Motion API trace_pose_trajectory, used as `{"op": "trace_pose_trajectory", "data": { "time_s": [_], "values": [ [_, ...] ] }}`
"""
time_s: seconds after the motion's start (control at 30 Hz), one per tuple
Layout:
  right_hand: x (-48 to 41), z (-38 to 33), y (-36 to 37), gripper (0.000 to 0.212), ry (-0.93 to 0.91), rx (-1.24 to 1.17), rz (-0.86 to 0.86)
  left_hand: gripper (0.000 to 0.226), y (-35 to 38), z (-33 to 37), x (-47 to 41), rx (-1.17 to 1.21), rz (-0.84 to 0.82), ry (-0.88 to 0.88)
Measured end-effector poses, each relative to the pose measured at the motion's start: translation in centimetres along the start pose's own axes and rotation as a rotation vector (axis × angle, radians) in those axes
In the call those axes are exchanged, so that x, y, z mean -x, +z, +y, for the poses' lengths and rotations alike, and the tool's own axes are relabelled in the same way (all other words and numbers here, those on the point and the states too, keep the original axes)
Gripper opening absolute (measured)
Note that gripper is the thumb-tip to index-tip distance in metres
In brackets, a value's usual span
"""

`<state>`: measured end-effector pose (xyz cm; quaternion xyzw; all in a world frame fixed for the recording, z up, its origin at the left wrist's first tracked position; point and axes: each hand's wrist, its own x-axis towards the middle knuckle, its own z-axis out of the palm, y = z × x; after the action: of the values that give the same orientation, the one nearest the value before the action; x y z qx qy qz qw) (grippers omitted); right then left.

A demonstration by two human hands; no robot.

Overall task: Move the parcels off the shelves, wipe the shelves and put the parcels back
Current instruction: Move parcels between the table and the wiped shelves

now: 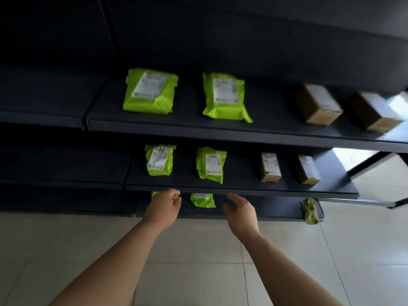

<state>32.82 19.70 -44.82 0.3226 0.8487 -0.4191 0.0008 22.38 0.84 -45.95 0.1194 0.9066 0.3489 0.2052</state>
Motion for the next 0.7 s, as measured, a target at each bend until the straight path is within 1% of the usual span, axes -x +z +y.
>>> {"op": "trace_pose_trajectory", "data": {
  "time_s": [0.13,0.2,0.33,0.47,0.53,0.7],
  "values": [
    [2.1,-1.5,-2.6,0.042,0.024,-0.058,0.02,0.034,-1.6,3.2,1.6,0.013,-0.027,0.042],
    [5.2,-3.1,-6.4,0.043,0.018,-0.082,0.076,0.033,-3.6,7.0,3.8,0.0,-0.046,0.131],
    [9.3,-4.5,-11.5,0.043,0.021,-0.084,0.194,0.033,-5.1,12.5,6.7,-0.015,-0.089,0.262],
    [13.5,-4.5,-15.4,0.042,0.056,-0.106,0.341,0.031,-5.0,16.9,9.2,-0.011,-0.146,0.368],
    [15.4,-3.7,-17.4,0.042,0.075,-0.122,0.43,0.03,-4.2,19.4,10.2,-0.009,-0.164,0.42],
    [19.8,-1.1,-21.3,0.039,0.17,-0.14,0.574,0.03,-1.3,24.6,12.8,-0.011,-0.226,0.535]
  ]
}}
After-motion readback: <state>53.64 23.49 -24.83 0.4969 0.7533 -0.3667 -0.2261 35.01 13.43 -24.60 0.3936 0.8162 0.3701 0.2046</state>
